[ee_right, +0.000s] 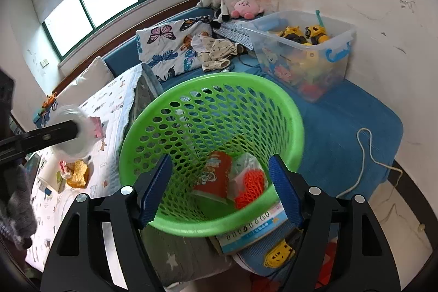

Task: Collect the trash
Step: 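Release the red mesh into the green basket with the right tool while the left tool drops the tub in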

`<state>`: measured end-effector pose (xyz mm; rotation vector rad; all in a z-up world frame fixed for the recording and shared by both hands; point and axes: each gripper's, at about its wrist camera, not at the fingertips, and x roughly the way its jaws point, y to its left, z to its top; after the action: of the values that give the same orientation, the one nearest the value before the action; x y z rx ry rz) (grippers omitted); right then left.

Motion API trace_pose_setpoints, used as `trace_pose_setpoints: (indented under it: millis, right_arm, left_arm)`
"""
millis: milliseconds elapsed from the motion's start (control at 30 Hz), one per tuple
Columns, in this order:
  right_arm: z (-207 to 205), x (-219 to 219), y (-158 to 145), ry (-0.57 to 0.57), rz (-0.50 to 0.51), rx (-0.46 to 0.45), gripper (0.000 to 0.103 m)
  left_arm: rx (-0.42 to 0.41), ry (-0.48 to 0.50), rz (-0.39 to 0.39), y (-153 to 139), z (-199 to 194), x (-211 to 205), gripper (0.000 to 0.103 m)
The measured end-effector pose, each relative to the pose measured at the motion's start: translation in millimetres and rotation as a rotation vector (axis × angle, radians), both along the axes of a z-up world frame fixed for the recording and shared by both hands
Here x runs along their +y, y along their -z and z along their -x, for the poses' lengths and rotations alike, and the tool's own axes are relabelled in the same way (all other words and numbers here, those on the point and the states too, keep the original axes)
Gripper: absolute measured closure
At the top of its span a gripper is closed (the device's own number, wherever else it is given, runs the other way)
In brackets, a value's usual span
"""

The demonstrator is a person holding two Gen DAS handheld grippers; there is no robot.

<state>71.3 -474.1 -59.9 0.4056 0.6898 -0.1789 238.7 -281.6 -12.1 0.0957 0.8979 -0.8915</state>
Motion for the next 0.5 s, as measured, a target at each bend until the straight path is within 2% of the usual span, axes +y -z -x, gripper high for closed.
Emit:
trace_pose_setpoints:
  millis: [267,300,367,400,500]
  right_arm:
    - [23.9,-4.5,-1.3,0.037,-0.003,-0.016,0.029]
    - [26.3,-5.4,-0.9,0.042,-0.004,-0.015,0.029]
    - [30.5,-6.3,0.3,0.049,-0.006,-0.012,0.029]
    - [33.0,-7.1,1.1,0.053,-0.01,-0.012,0.029]
    - [36.8,-6.1,1.1,0.055,-0.014,-0.011,0.029]
  left_arm:
    - [0.019,0.054,-0.04,13.3,0.0,-51.7,0.057]
    - [0.023,0.06,-0.035,13.3,-0.1,-56.2,0.056]
    - [0.028,0.065,-0.023,13.1,-1.0,-64.9,0.041]
    - [0.024,0.061,-0.017,12.4,-0.6,-66.8,0.038]
    - [0.027,0.062,0.007,8.3,1.8,-66.3,0.037]
